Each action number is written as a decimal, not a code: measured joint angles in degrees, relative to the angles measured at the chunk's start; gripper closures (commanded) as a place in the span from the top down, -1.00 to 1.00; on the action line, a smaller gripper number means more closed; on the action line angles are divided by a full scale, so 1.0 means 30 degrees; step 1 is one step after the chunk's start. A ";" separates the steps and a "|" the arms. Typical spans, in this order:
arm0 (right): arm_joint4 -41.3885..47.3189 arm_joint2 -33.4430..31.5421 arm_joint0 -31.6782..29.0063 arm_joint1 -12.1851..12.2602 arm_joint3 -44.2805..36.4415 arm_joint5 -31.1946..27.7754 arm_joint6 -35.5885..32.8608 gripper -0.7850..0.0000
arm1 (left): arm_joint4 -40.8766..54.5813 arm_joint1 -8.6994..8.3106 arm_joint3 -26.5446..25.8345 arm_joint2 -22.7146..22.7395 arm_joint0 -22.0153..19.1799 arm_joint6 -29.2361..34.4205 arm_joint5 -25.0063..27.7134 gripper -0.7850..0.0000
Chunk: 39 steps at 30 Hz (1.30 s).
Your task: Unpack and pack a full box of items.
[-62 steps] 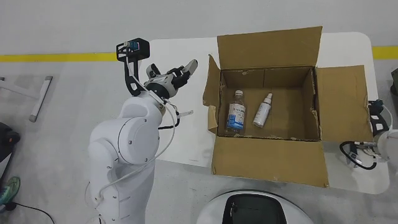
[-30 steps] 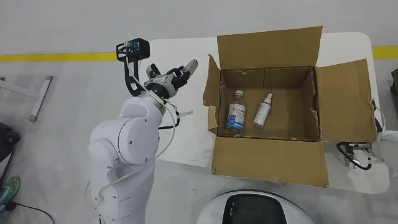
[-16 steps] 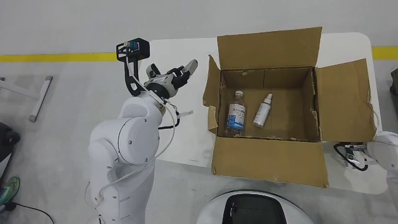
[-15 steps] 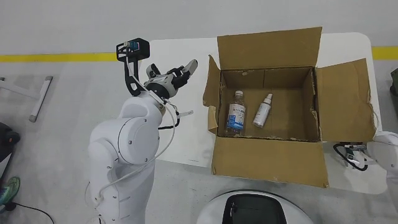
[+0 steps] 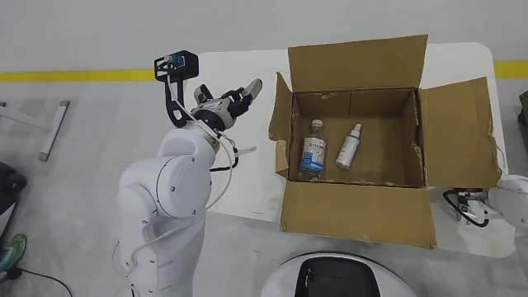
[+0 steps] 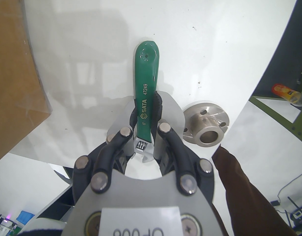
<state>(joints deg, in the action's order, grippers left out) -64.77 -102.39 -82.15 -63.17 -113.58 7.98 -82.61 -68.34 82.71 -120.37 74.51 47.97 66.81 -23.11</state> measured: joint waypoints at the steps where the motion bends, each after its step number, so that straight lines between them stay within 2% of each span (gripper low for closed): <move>1: 0.0258 -0.0216 -0.0033 0.0001 -0.0048 0.0103 0.0049 -1.00 | 0.0000 0.0000 0.0000 0.0000 0.0000 0.0000 0.0000 1.00; 7: 0.3026 -0.2937 -0.0187 0.0053 -0.0719 0.0218 0.1094 -1.00 | 0.0000 0.0000 0.0000 0.0000 0.0000 0.0000 0.0000 1.00; 14: 0.9785 -0.8319 -0.0606 0.0066 -0.2268 -0.0614 0.2388 -1.00 | 0.0000 0.0000 0.0000 0.0000 0.0000 0.0000 0.0000 1.00; 17: 1.1968 -1.0055 -0.0849 0.0088 -0.3052 -0.0826 0.2673 -1.00 | 0.0000 0.0000 0.0000 0.0000 0.0000 0.0000 0.0000 1.00; 21: 1.4546 -1.1320 -0.1162 0.0165 -0.3932 -0.1502 0.2481 -1.00 | 0.0000 0.0000 0.0000 0.0000 0.0000 0.0000 0.0000 1.00; 26: 1.5823 -1.1599 -0.1358 0.0424 -0.5653 -0.1782 0.1909 -1.00 | 0.0000 0.0000 0.0000 0.0000 0.0000 0.0000 0.0000 1.00; 31: 1.7068 -1.0640 -0.1126 0.0732 -0.6612 -0.1999 0.1532 -1.00 | 0.0000 0.0000 0.0000 0.0000 0.0000 0.0000 0.0000 1.00; 34: 1.7316 -0.9330 -0.0757 0.0967 -0.6988 -0.1758 0.1336 -1.00 | 0.0000 0.0000 0.0000 0.0000 0.0000 0.0000 0.0000 1.00; 39: 1.6051 -0.5883 0.0247 0.1363 -0.7023 -0.1185 0.1665 -1.00 | 0.0000 0.0000 0.0000 0.0000 0.0000 0.0000 0.0000 1.00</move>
<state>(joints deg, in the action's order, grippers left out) -16.61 -120.04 -81.41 -59.08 -134.65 4.42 -77.62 -68.34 82.71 -120.37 74.51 47.97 66.81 -23.11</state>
